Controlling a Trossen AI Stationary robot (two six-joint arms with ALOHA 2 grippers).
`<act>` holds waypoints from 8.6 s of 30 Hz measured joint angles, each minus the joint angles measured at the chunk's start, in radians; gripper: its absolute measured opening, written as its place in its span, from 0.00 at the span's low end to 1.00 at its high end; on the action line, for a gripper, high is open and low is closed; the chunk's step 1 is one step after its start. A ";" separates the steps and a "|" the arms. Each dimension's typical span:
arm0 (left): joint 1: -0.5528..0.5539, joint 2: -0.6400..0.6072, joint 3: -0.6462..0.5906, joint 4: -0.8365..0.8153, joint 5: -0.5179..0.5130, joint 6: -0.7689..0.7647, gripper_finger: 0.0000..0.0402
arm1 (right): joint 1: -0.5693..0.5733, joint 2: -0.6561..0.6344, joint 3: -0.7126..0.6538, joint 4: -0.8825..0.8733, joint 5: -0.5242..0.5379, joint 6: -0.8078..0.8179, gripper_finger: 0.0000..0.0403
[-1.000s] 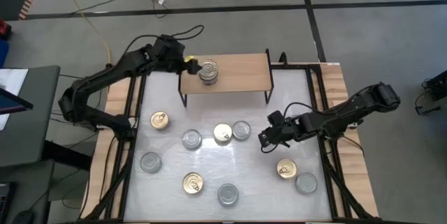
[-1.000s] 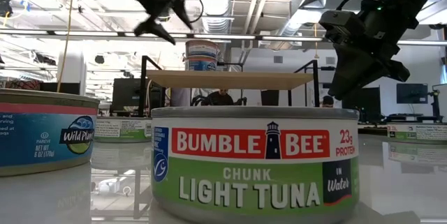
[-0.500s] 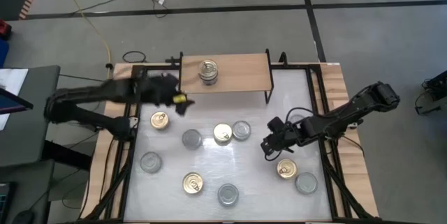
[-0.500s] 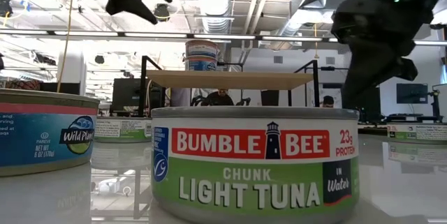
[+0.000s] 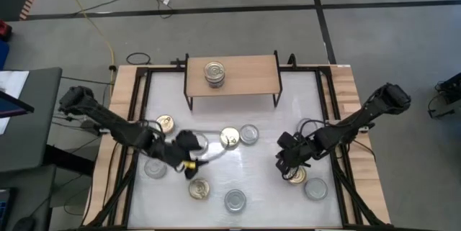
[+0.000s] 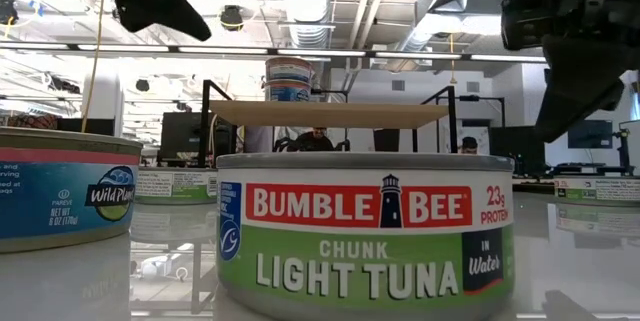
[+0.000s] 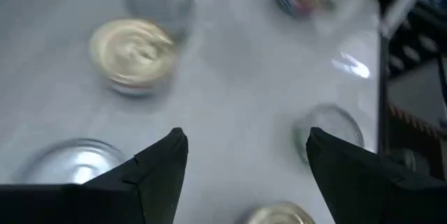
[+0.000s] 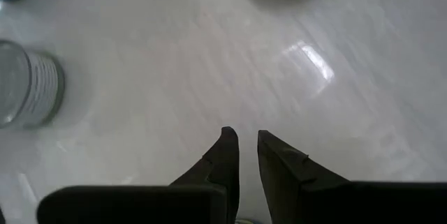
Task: Stack canned seafood by type on shelf
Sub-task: Put the green white tuna can on the shelf
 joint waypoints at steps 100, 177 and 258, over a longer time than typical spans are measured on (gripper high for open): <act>0.024 0.138 0.001 0.345 -0.063 0.063 0.69 | 0.241 -0.261 -0.026 -0.155 0.338 0.351 0.04; 0.133 0.698 0.291 0.464 0.008 -0.622 0.68 | -0.002 0.208 -0.220 0.767 -0.032 0.077 0.36; 0.155 0.744 0.289 0.469 0.164 -0.858 0.68 | -0.111 0.341 -0.128 0.796 -0.179 -0.019 0.14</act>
